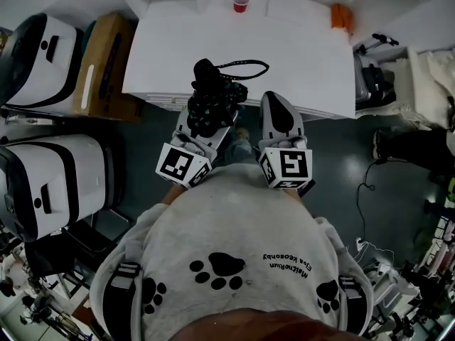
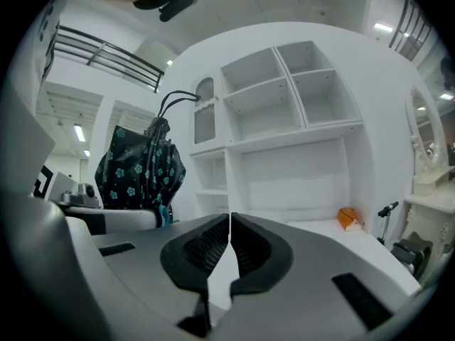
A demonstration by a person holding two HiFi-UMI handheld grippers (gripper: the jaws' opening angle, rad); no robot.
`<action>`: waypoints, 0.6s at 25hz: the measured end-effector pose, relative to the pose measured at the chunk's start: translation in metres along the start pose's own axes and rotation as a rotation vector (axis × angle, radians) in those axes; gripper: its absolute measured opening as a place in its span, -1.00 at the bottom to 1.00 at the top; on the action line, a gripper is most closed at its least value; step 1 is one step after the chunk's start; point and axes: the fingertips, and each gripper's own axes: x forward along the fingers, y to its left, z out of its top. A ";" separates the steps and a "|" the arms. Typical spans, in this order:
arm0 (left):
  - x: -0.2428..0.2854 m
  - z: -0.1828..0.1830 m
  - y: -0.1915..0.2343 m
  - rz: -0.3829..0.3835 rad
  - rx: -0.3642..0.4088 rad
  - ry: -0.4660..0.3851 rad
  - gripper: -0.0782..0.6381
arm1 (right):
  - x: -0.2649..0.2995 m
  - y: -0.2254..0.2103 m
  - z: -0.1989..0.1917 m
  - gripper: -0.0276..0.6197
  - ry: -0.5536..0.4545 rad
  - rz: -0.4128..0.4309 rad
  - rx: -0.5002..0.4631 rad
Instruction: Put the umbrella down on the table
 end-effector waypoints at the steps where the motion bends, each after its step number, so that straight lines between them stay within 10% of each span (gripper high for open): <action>1: 0.001 0.000 0.001 0.002 0.001 -0.001 -0.10 | 0.002 -0.001 0.001 -0.81 -0.002 0.005 -0.003; 15: 0.091 0.010 0.058 0.070 0.002 -0.021 -0.10 | 0.103 -0.057 0.026 -0.82 -0.005 0.077 -0.024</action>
